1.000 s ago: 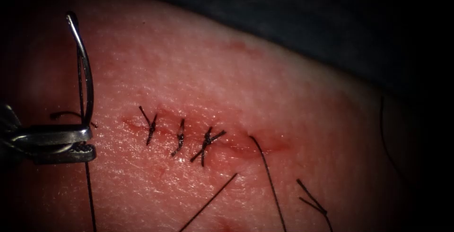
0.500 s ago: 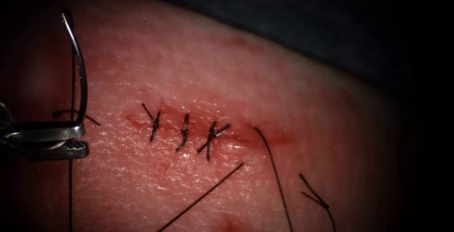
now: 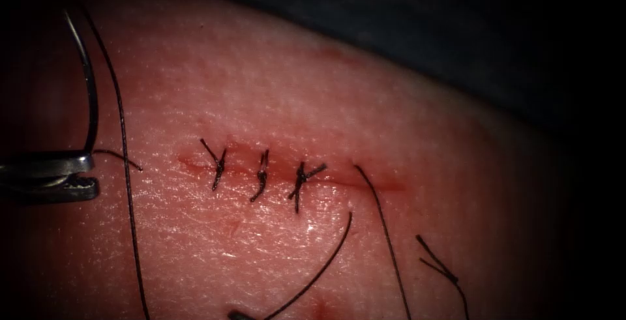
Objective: Wound Closure
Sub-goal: Repeatedly pull the suture through the wound with the right gripper
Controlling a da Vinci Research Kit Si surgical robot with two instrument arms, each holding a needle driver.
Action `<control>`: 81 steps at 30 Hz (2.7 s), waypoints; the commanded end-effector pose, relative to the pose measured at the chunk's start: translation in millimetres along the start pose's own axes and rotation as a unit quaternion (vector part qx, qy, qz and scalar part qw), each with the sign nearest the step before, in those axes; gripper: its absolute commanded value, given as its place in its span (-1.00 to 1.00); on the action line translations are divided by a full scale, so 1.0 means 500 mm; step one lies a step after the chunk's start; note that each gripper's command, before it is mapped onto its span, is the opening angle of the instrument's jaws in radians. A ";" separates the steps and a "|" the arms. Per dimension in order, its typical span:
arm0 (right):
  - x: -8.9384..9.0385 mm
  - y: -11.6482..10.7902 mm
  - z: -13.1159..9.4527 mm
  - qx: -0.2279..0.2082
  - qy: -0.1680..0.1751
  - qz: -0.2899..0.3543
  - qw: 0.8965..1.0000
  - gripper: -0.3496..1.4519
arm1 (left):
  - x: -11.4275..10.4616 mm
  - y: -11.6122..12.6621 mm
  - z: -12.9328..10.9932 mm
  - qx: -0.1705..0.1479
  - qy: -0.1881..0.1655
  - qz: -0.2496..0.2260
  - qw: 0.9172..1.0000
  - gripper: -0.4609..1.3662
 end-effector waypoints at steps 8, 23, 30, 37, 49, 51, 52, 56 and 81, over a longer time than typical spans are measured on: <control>-0.0007 0.0053 -0.0080 -0.009 0.018 -0.032 0.999 0.59 | -0.0011 -0.0029 -0.0045 0.006 -0.011 0.003 1.000 -0.88; -0.0128 0.0219 -0.0065 -0.026 -0.007 -0.119 0.992 0.49 | -0.0011 -0.0027 -0.0041 0.010 -0.016 0.003 1.000 -0.88; -0.0185 0.0243 -0.0024 -0.028 -0.015 -0.136 0.990 0.41 | -0.0011 -0.0022 -0.0034 0.011 -0.015 0.004 1.000 -0.88; -0.0192 0.0269 0.0014 -0.035 -0.015 -0.138 0.990 0.20 | -0.0009 -0.0017 -0.0027 0.011 -0.011 0.004 1.000 -0.88; -0.0204 0.0273 0.0017 -0.009 -0.027 -0.128 0.991 -1.00 | -0.0008 -0.0018 -0.0028 0.011 -0.011 0.004 1.000 -0.88; -0.0204 0.0270 0.0011 -0.011 -0.028 -0.128 0.991 -1.00 | -0.0008 -0.0018 -0.0028 0.011 -0.011 0.004 1.000 -0.88; -0.0203 0.0268 0.0008 -0.012 -0.029 -0.125 0.992 -1.00 | -0.0008 -0.0018 -0.0028 0.011 -0.011 0.004 1.000 -0.88; -0.0206 0.0240 -0.0004 -0.005 -0.027 -0.123 0.992 -1.00 | -0.0009 -0.0018 -0.0028 0.011 -0.011 0.004 1.000 -0.88; -0.0038 -0.0177 0.0015 0.071 -0.022 -0.092 0.993 -1.00 | -0.0016 -0.0017 -0.0029 0.010 -0.011 0.009 1.000 -0.88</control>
